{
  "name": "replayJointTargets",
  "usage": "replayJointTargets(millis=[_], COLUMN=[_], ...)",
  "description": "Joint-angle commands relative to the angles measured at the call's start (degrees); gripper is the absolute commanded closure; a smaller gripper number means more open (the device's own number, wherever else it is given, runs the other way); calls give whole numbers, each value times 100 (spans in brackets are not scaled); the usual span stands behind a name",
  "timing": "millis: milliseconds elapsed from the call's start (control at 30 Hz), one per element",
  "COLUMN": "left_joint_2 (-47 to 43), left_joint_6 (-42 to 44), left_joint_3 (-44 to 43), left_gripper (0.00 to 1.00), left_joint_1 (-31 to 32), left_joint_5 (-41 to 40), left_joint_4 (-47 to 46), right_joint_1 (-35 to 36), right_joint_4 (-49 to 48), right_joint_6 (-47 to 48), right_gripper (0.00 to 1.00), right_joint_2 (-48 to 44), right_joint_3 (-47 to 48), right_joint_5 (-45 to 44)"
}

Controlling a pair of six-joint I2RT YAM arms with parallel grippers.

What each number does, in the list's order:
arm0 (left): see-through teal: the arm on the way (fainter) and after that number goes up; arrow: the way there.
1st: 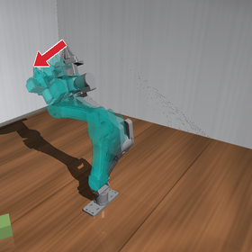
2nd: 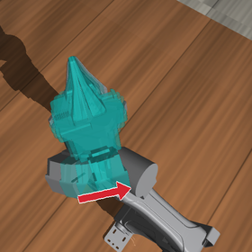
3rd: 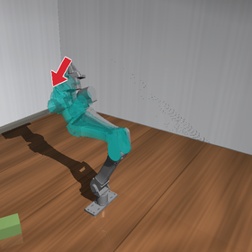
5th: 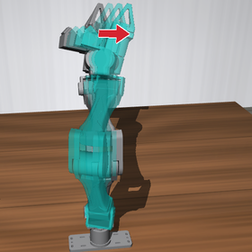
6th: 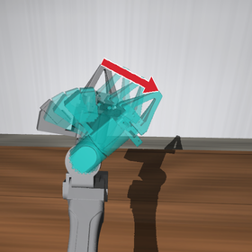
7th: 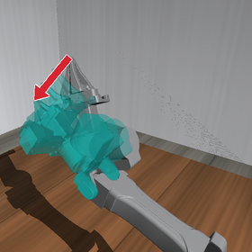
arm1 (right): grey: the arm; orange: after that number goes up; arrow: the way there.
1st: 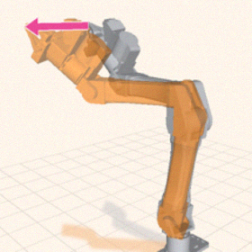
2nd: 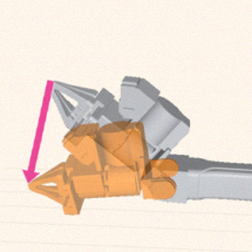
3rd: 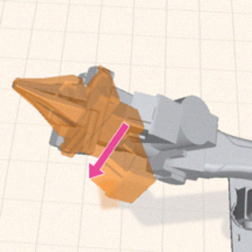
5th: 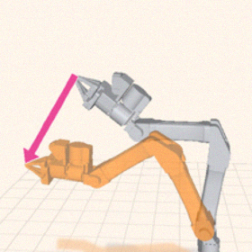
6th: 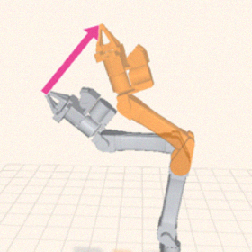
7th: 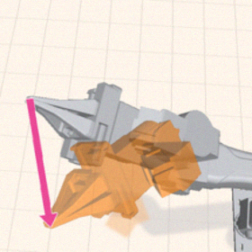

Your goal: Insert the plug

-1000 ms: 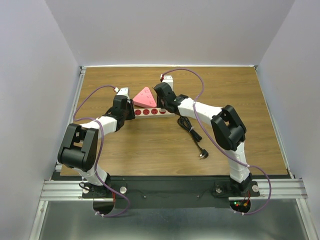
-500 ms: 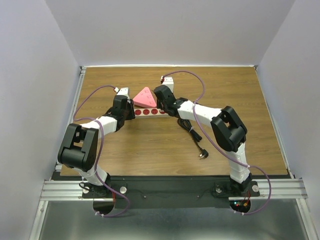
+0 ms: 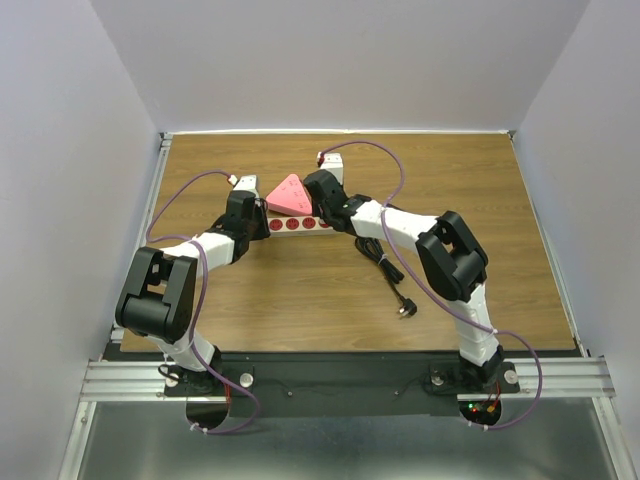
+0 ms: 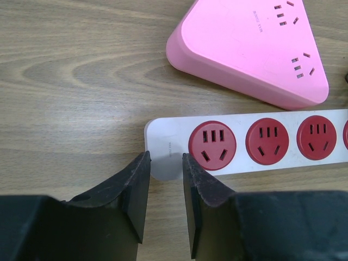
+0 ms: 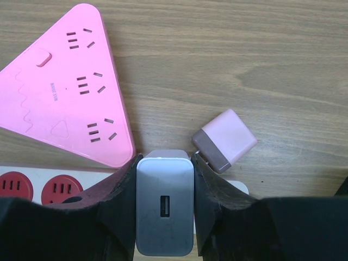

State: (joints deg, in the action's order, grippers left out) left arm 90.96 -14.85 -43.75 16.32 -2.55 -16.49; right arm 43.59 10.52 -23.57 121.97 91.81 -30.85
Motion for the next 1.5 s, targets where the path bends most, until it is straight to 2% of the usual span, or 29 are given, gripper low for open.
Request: replayJointTargets(millis=[0,333,700,1033,1467], left_joint_2=[-69,-61,-69,18,-43], left_joint_6=[-281,-334,-361,-360,-387], left_joint_3=[112,112,86,51,77], left_gripper=[60,61,61,62,62], left_joint_1=[337,363,407,416,451], left_joint_5=[887,896,896,879,861], left_joint_4=[-47,-56,-38,-47,-47], right_joint_1=[0,62,70,237,360], right_joint_4=[1619,1365,1382,1382,1373], right_joint_6=[204,28,301,-24,11], right_gripper=[100,100,100,99,100], right_joint_2=[547,213,643,450,828], right_joint_3=[-506,-1314,-744,-1464,-1385], right_joint_5=[9,-44,-114,-570,-703])
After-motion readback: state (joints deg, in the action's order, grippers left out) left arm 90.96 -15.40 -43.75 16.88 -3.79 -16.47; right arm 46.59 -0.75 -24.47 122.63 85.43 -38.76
